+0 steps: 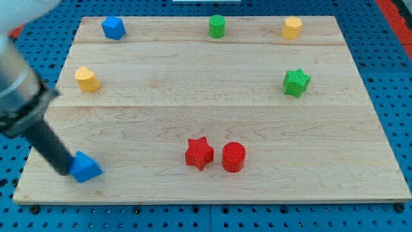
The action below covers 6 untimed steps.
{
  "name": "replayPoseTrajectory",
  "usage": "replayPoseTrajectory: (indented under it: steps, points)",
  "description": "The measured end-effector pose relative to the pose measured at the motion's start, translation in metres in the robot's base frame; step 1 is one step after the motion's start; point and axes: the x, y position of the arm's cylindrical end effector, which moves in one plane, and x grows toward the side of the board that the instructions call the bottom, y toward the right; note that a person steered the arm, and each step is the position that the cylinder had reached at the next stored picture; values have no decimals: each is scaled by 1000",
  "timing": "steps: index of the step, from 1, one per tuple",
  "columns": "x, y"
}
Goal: Push the blue triangle into the red star
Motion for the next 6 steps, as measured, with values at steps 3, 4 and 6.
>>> replayPoseTrajectory:
  steps: [3,4,6]
  points:
    - [2,-62]
    - [12,-57]
    - [-6,108]
